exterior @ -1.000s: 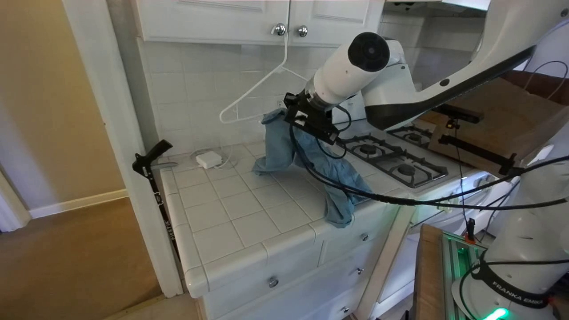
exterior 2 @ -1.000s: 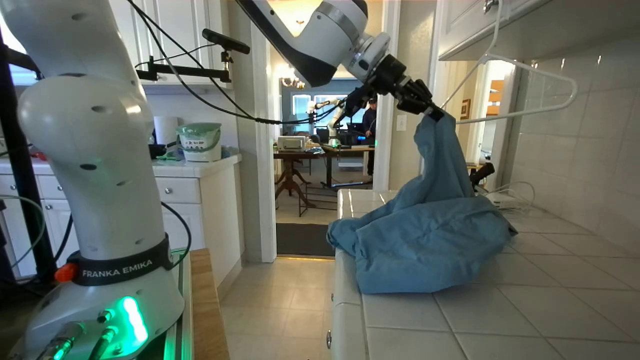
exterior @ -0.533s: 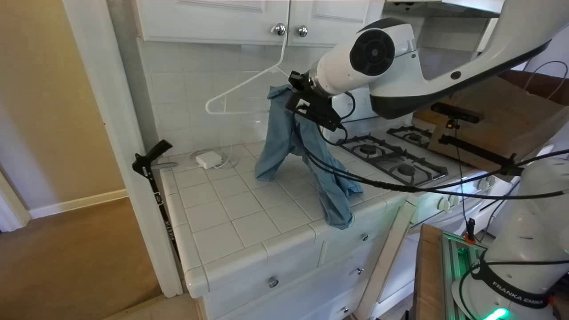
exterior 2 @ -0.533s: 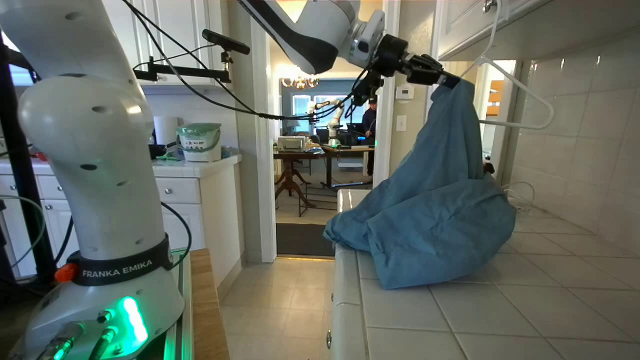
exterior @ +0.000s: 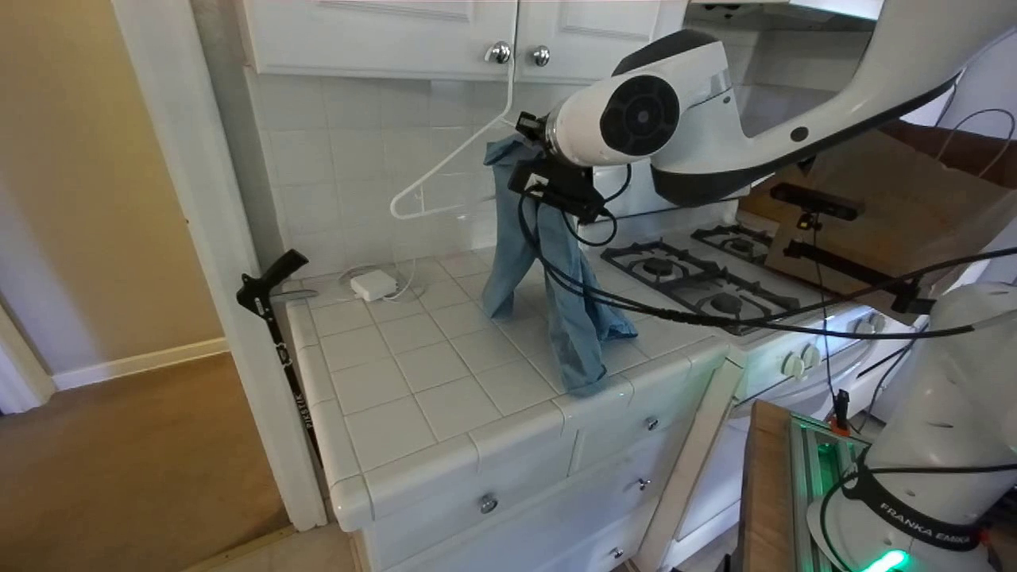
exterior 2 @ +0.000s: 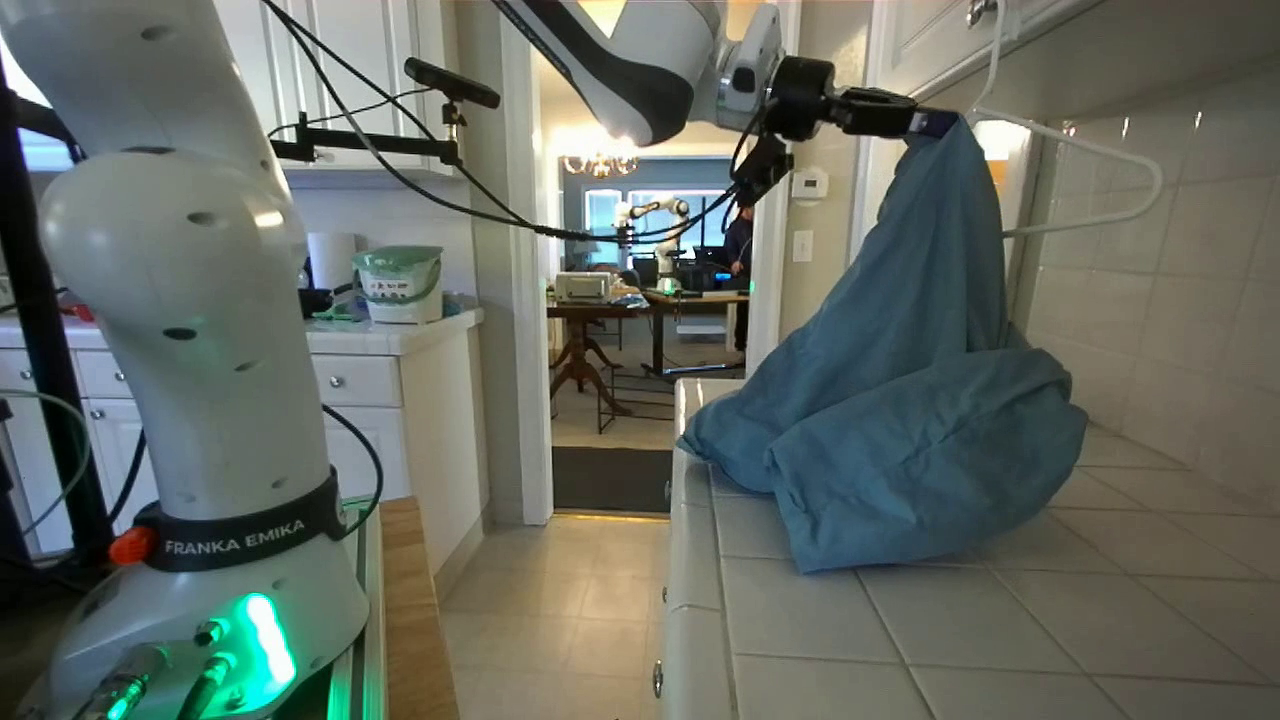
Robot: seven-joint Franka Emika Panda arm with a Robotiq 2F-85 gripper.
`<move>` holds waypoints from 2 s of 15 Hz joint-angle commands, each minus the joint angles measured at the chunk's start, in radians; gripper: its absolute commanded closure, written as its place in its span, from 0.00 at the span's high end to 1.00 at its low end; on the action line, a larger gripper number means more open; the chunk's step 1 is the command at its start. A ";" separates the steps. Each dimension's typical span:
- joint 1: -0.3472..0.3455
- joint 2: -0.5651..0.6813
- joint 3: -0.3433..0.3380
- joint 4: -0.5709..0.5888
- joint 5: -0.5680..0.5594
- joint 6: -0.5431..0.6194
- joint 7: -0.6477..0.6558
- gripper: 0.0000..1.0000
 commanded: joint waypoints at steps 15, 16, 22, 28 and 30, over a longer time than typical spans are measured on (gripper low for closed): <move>-0.021 0.327 -0.058 0.317 -0.254 0.185 -0.013 0.01; -0.024 0.337 -0.059 0.331 -0.262 0.201 -0.016 0.01; -0.058 0.399 -0.072 0.424 -0.280 0.340 -0.099 0.01; -0.090 0.449 -0.085 0.469 -0.243 0.460 -0.220 0.01; -0.100 0.465 -0.086 0.474 -0.241 0.490 -0.239 0.01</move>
